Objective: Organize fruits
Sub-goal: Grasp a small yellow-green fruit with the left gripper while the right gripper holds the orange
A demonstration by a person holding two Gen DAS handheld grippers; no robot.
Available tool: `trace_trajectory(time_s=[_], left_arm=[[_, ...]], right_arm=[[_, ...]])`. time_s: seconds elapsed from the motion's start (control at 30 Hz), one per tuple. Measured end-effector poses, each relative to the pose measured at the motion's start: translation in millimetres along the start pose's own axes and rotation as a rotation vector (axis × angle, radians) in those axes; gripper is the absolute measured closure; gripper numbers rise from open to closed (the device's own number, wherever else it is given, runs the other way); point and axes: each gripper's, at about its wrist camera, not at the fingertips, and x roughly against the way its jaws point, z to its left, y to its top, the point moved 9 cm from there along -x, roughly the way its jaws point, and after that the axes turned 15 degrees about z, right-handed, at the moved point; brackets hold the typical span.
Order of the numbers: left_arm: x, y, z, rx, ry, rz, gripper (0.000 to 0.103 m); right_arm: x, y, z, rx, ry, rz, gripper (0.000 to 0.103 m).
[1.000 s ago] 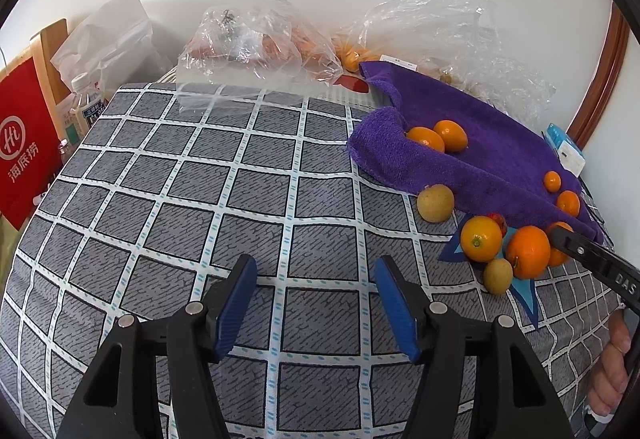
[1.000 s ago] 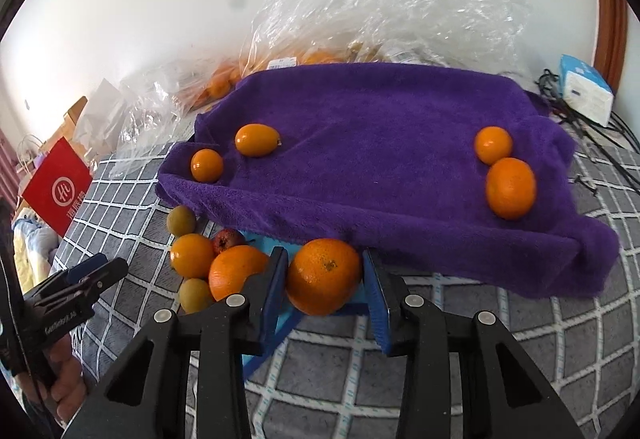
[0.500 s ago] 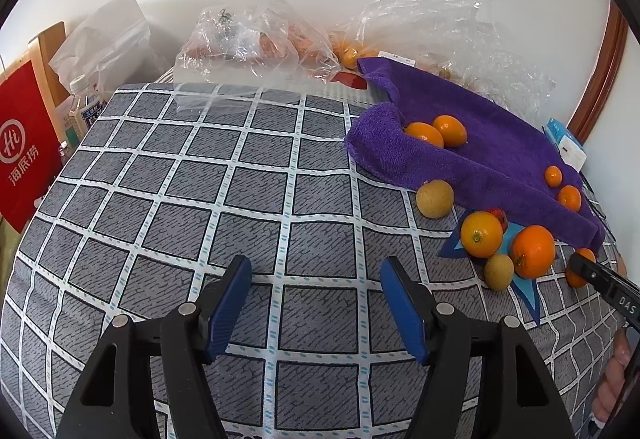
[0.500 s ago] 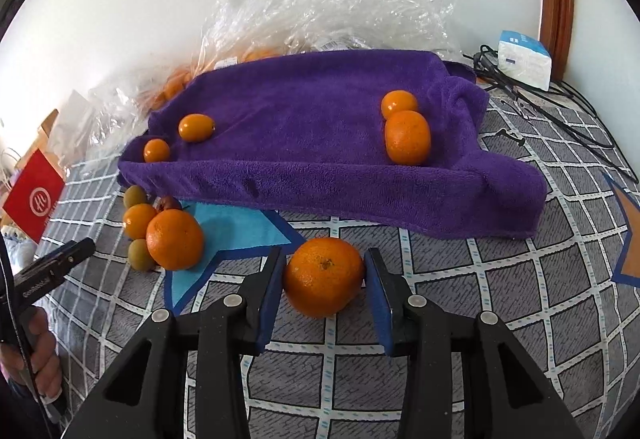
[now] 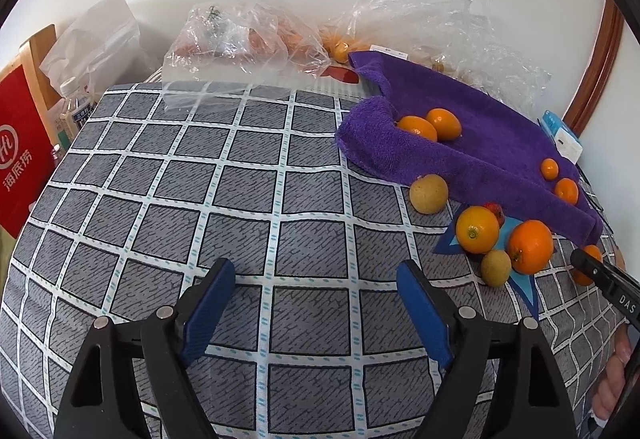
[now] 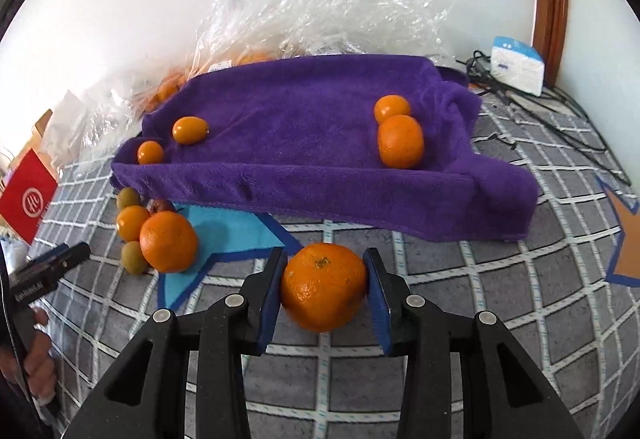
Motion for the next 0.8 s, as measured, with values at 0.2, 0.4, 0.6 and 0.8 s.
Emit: trace_trajectory(time_s=[0.2, 0.4, 0.6, 0.8], left_arm=[[-1.9, 0.2, -0.5, -0.005, 0.036, 0.007, 0.02], [1.3, -4.7, 3.1, 0.024, 0.076, 0.003, 0.019], [8.3, -15.8, -8.6, -0.016, 0.017, 0.016, 0.025], [18.4, -6.2, -48.2, -0.091, -0.046, -0.008, 0.029]], right_arm=[[-1.0, -5.1, -5.3, -0.01, 0.006, 0.023, 0.064], [2.1, -9.7, -8.1, 0.006, -0.025, 0.007, 0.064], [9.1, -17.8, -15.1, 0.002, -0.03, -0.003, 0.064], [10.8, -22.3, -24.6, -0.013, -0.034, -0.016, 0.064]])
